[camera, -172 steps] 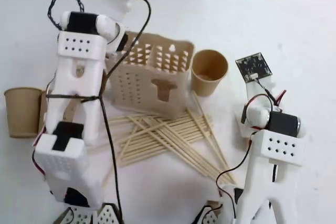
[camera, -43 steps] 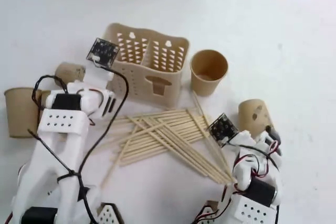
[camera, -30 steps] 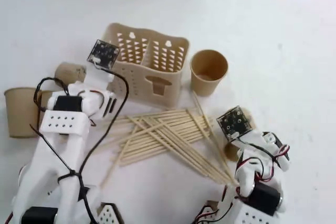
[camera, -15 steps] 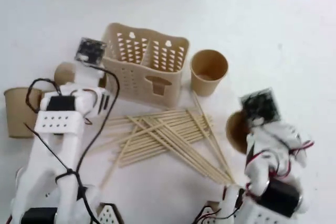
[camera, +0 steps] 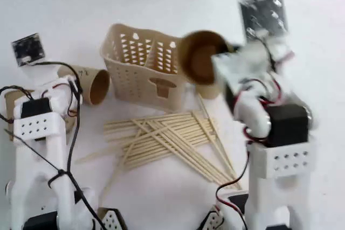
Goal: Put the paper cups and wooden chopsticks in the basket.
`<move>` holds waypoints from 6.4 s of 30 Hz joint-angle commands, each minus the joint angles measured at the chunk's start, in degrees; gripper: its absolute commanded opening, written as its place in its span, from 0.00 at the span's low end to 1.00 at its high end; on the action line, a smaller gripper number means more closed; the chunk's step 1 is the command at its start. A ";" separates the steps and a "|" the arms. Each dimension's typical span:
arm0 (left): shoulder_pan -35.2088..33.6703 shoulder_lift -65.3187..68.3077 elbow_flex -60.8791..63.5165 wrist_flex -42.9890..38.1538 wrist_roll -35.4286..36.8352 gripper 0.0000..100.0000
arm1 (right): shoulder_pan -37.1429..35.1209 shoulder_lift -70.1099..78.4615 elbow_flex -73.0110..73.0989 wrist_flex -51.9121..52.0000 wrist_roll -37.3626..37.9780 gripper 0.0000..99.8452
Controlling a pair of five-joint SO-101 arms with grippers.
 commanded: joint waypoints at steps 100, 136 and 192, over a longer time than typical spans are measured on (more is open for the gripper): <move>-0.13 -1.54 4.92 -11.69 -1.23 0.17 | -15.52 19.47 -23.82 2.77 -1.58 0.14; -0.13 -1.54 4.92 -11.69 -1.32 0.17 | -12.18 32.31 -31.30 13.85 1.67 0.02; 0.40 -1.36 5.01 -11.52 -1.32 0.17 | 13.49 35.56 -0.88 1.01 3.52 0.22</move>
